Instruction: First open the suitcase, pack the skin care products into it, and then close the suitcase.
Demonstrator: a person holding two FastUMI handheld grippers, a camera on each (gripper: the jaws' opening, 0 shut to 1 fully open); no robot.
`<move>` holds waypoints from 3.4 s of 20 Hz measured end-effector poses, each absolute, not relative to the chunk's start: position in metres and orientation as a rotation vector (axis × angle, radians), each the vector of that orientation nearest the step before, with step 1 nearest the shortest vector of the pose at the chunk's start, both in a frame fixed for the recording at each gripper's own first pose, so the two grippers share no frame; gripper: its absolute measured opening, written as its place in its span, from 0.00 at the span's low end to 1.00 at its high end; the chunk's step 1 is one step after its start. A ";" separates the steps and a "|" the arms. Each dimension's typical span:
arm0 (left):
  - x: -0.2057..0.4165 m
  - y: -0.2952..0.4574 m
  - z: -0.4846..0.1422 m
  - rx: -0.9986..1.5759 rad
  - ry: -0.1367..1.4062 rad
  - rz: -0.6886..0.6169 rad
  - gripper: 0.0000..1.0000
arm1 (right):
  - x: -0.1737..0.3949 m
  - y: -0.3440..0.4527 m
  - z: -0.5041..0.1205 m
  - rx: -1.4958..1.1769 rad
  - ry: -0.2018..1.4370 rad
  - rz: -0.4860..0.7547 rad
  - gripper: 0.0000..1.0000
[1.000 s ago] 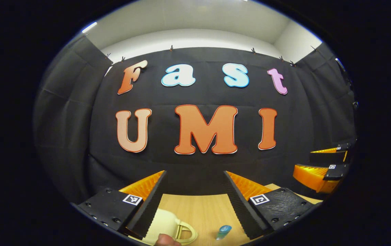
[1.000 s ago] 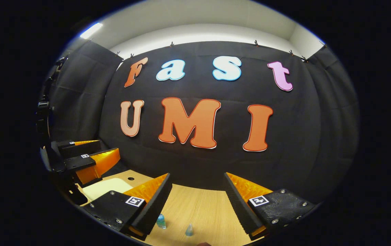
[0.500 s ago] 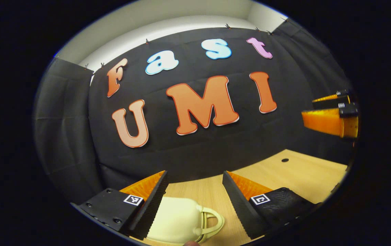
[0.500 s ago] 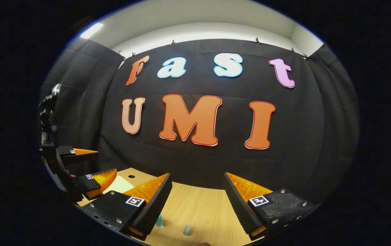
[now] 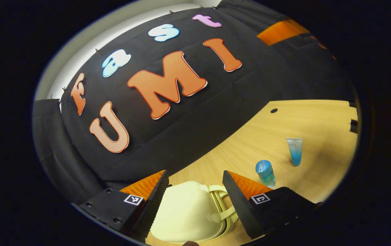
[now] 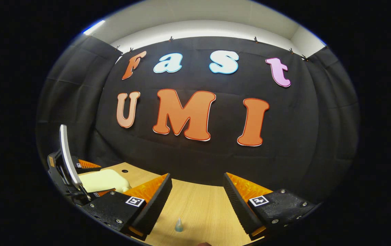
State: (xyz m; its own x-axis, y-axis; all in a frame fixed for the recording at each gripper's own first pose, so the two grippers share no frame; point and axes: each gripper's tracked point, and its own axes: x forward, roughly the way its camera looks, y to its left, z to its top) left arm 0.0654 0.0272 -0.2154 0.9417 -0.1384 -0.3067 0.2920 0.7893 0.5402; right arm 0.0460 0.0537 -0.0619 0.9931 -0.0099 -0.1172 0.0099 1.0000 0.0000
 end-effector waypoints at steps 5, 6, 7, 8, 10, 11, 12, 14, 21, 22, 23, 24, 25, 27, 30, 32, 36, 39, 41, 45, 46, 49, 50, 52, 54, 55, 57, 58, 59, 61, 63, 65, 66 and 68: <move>0.066 0.030 -0.268 0.728 0.350 -0.272 0.98 | 0.044 0.040 -0.070 0.010 0.136 -0.041 0.95; 0.064 0.030 -0.277 0.751 0.366 -0.280 0.98 | 0.044 0.038 -0.072 0.006 0.140 -0.049 0.95; 0.058 0.032 -0.288 0.769 0.382 -0.287 0.98 | 0.043 0.034 -0.072 0.004 0.145 -0.056 0.95; 0.056 0.033 -0.298 0.786 0.399 -0.297 0.98 | 0.042 0.033 -0.075 0.004 0.151 -0.060 0.95; 0.054 0.032 -0.312 0.810 0.427 -0.322 0.98 | 0.041 0.030 -0.077 0.008 0.156 -0.066 0.95; 0.052 0.031 -0.316 0.825 0.436 -0.333 0.97 | 0.041 0.029 -0.078 0.006 0.160 -0.071 0.95; 0.052 0.031 -0.322 0.847 0.441 -0.340 0.97 | 0.041 0.027 -0.079 0.006 0.160 -0.073 0.95; 0.051 0.035 -0.333 0.898 0.456 -0.343 0.97 | 0.042 0.026 -0.081 0.003 0.160 -0.076 0.95; 0.056 0.043 -0.365 1.067 0.512 -0.350 0.88 | 0.040 0.020 -0.083 0.006 0.157 -0.078 0.95; 0.056 0.044 -0.370 1.103 0.516 -0.349 0.84 | 0.039 0.019 -0.084 0.010 0.157 -0.078 0.95; 0.061 0.043 -0.372 1.167 0.498 -0.345 0.77 | 0.038 0.018 -0.085 0.012 0.159 -0.079 0.95; 0.063 0.046 -0.372 1.242 0.495 -0.340 0.73 | 0.038 0.016 -0.086 0.013 0.160 -0.079 0.95; 0.067 0.043 -0.378 1.285 0.490 -0.351 0.59 | 0.038 0.013 -0.088 0.012 0.161 -0.083 0.95; 0.067 0.034 -0.384 1.331 0.464 -0.368 0.30 | 0.035 0.008 -0.086 0.012 0.157 -0.087 0.95; 0.062 0.039 -0.382 1.307 0.475 -0.355 0.05 | 0.032 -0.002 -0.088 0.008 0.151 -0.095 0.95; 0.070 0.043 -0.374 1.226 0.486 -0.344 0.04 | 0.030 -0.007 -0.090 0.010 0.154 -0.096 0.95; 0.072 0.053 -0.340 1.059 0.496 -0.271 0.04 | 0.029 -0.012 -0.096 0.020 0.160 -0.081 0.95; 0.081 0.066 -0.308 0.965 0.486 -0.209 0.04 | 0.032 -0.013 -0.098 0.016 0.161 -0.057 0.95; 0.085 0.077 -0.290 0.905 0.481 -0.166 0.04 | 0.033 -0.013 -0.099 0.014 0.161 -0.034 0.95; 0.089 0.104 -0.257 0.766 0.472 -0.087 0.04 | 0.034 -0.005 -0.104 0.017 0.170 0.021 0.95; 0.090 0.111 -0.250 0.727 0.468 -0.076 0.04 | 0.036 -0.003 -0.105 0.013 0.175 0.031 0.95; 0.097 0.138 -0.227 0.634 0.444 -0.042 0.04 | 0.038 0.006 -0.107 0.006 0.193 0.028 0.96; 0.101 0.150 -0.221 0.608 0.433 -0.034 0.04 | 0.040 0.011 -0.104 0.006 0.190 0.024 0.95; 0.109 0.179 -0.206 0.554 0.421 -0.017 0.04 | 0.045 0.022 -0.106 0.003 0.208 -0.001 0.95; 0.118 0.216 -0.187 0.500 0.408 0.002 0.04 | 0.050 0.044 -0.101 0.029 0.212 -0.004 0.95; 0.122 0.238 -0.182 0.478 0.407 0.016 0.04 | 0.054 0.055 -0.099 0.039 0.217 0.000 0.95; 0.127 0.287 -0.178 0.440 0.410 0.051 0.04 | 0.062 0.072 -0.098 0.037 0.223 -0.019 0.95; 0.129 0.313 -0.181 0.422 0.408 0.068 0.04 | 0.065 0.081 -0.095 0.041 0.217 -0.028 0.95; 0.133 0.335 -0.185 0.400 0.417 0.080 0.04 | 0.068 0.090 -0.093 0.048 0.219 -0.035 0.95; 0.141 0.376 -0.195 0.364 0.432 0.100 0.04 | 0.075 0.110 -0.096 0.058 0.232 -0.048 0.96; 0.147 0.411 -0.211 0.336 0.446 0.108 0.04 | 0.080 0.126 -0.095 0.055 0.243 -0.060 0.95; 0.147 0.444 -0.233 0.331 0.482 0.115 0.04 | 0.084 0.142 -0.095 0.055 0.253 -0.071 0.95; 0.147 0.465 -0.246 0.345 0.500 0.128 0.04 | 0.085 0.148 -0.095 0.060 0.254 -0.079 0.95; 0.152 0.499 -0.274 0.340 0.542 0.146 0.04 | 0.088 0.162 -0.095 0.077 0.268 -0.085 0.95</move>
